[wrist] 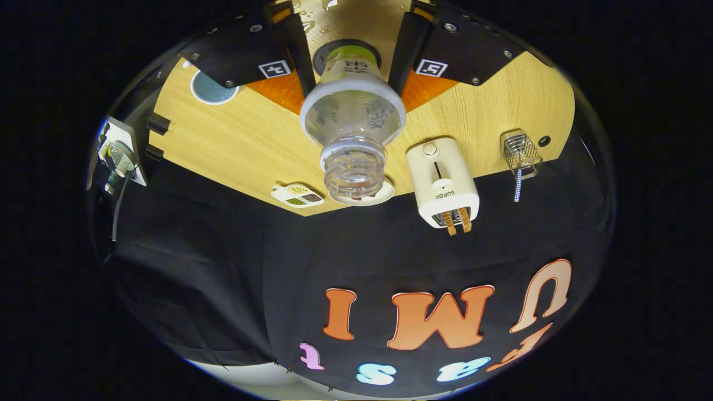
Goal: Take the bottle from table, then pour the juice into the cup, finally place the bottle on the coaster
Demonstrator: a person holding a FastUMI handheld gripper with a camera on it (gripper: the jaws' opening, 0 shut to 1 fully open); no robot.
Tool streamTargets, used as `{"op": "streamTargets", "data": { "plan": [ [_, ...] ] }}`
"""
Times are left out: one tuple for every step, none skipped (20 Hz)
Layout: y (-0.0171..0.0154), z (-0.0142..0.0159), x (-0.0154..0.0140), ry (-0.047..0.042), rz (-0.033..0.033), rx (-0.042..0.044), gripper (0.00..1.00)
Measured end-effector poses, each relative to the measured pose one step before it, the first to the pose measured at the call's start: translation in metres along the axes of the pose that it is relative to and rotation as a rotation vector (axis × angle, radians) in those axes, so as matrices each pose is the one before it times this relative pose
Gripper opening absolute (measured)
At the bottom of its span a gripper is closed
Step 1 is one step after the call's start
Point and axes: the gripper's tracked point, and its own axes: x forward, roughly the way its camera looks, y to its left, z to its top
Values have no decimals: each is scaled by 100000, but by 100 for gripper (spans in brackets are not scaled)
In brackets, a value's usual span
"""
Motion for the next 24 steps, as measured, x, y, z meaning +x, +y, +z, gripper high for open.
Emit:
{"op": "streamTargets", "data": {
  "plan": [
    [17,-241,129,630,224,-172,66],
    [-24,-60,103,88,51,-348,67],
    [-94,57,98,-258,-96,-417,67],
    [-248,62,-18,-385,-709,-396,68],
    [-249,82,-24,-325,-836,-40,68],
    [-97,-34,22,-269,-198,346,69],
    [-93,-10,-56,43,-265,438,70],
    [52,184,15,-588,457,744,71],
    [174,8,-18,31,633,317,73],
    [-14,-106,6,136,170,-96,74],
    [34,-50,-69,226,243,-83,77],
    [133,-51,-115,309,665,39,78],
    [239,49,-102,-56,1047,89,83],
    [107,143,-113,-465,476,-155,85],
    [-54,147,-152,-476,74,105,86],
    [-144,36,-143,106,130,174,86],
    [-48,58,-207,70,273,284,86],
    [23,143,-208,110,540,376,86],
    [141,347,-341,-450,1099,337,87],
    [119,422,-297,-829,1084,33,89],
    [142,430,-438,-903,800,-336,92],
    [104,537,-511,-1073,928,-349,93],
    [190,579,-639,-1153,908,18,94],
    [190,560,-704,-1047,1267,5,95]
  ]
}}
